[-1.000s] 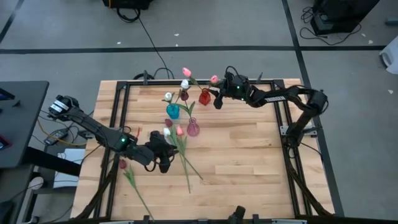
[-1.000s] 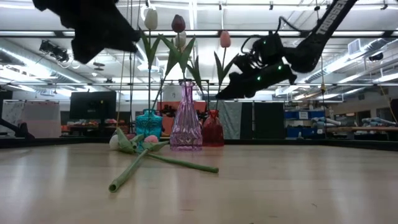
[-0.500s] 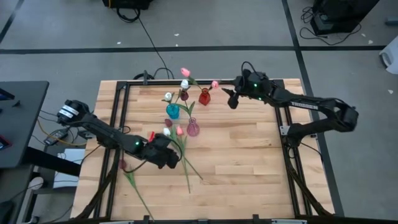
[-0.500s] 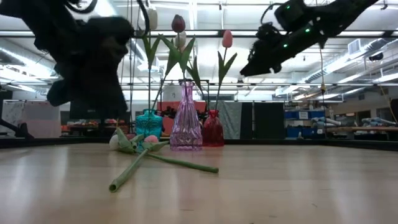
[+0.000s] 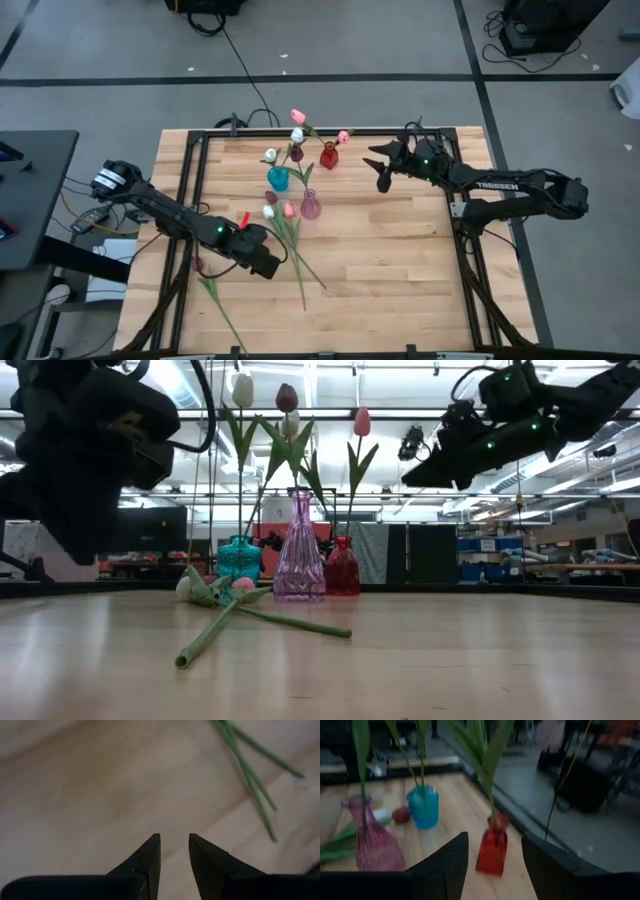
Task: Sort flowers into vase by color
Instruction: Put the bottom dark red flower into the pink vase
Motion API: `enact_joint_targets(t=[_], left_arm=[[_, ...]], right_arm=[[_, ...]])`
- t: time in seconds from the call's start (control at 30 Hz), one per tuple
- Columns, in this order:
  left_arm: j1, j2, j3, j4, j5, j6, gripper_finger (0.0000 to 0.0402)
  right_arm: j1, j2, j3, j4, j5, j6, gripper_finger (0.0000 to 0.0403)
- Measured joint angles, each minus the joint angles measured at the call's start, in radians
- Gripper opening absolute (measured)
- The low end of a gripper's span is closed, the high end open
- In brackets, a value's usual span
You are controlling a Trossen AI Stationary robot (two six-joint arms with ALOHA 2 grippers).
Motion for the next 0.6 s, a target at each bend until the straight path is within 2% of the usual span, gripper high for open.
enact_joint_targets(t=[0.17, 0.3, 0.6], left_arm=[[-0.001, 0.0, 0.002, 0.007, 0.111, -0.051, 0.0105], [-0.017, 0.0, 0.002, 0.008, 0.157, -0.113, 0.0105], [-0.208, 0.0, 0.004, 0.086, 0.156, -0.388, 0.0105]], right_arm=[[-0.003, -0.006, -0.005, 0.038, 0.02, -0.042, 0.0194], [0.0, -0.007, -0.004, 0.089, 0.02, -0.045, 0.0194], [0.001, -0.006, -0.004, 0.145, -0.02, -0.042, 0.0194]])
